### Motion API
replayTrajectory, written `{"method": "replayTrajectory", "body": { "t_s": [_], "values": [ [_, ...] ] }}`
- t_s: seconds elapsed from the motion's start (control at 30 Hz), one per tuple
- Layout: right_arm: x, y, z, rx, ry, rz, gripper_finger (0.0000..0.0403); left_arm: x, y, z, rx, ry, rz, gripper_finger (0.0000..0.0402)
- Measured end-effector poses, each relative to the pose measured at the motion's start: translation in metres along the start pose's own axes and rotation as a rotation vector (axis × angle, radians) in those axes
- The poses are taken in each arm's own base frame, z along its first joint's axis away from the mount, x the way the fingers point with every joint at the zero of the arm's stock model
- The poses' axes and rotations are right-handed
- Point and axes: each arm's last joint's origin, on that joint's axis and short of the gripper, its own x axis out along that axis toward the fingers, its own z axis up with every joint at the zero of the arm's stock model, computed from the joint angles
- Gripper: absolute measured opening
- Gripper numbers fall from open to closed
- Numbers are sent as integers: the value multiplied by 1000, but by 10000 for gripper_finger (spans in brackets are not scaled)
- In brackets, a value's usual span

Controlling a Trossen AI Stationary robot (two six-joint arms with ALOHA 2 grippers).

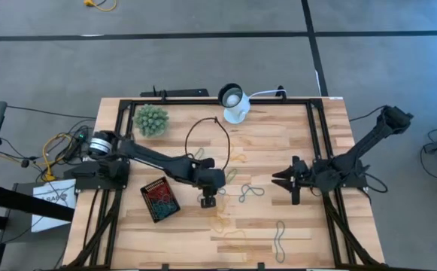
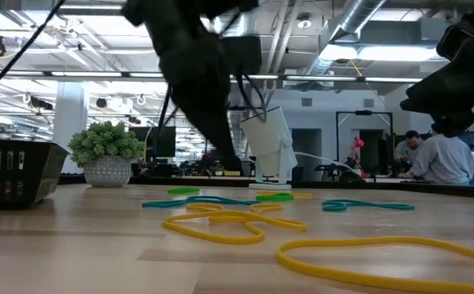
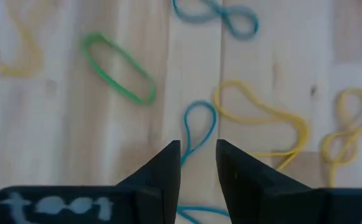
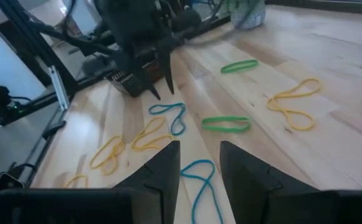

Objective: Pick and place items into bin
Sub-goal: Put the blue rubber band into the black bin

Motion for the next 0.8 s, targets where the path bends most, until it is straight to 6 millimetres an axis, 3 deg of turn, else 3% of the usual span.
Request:
{"method": "replayTrajectory", "body": {
  "t_s": [0.23,0.53,0.8],
  "values": [
    [0,0,-1,-5,5,-4,107,36,4,-13,-13,108,16,90],
    [0,0,-1,-6,6,-4,107,40,6,-15,-20,128,37,89],
    [0,0,-1,-5,6,-5,107,40,8,-16,25,134,44,9]
  ]
}}
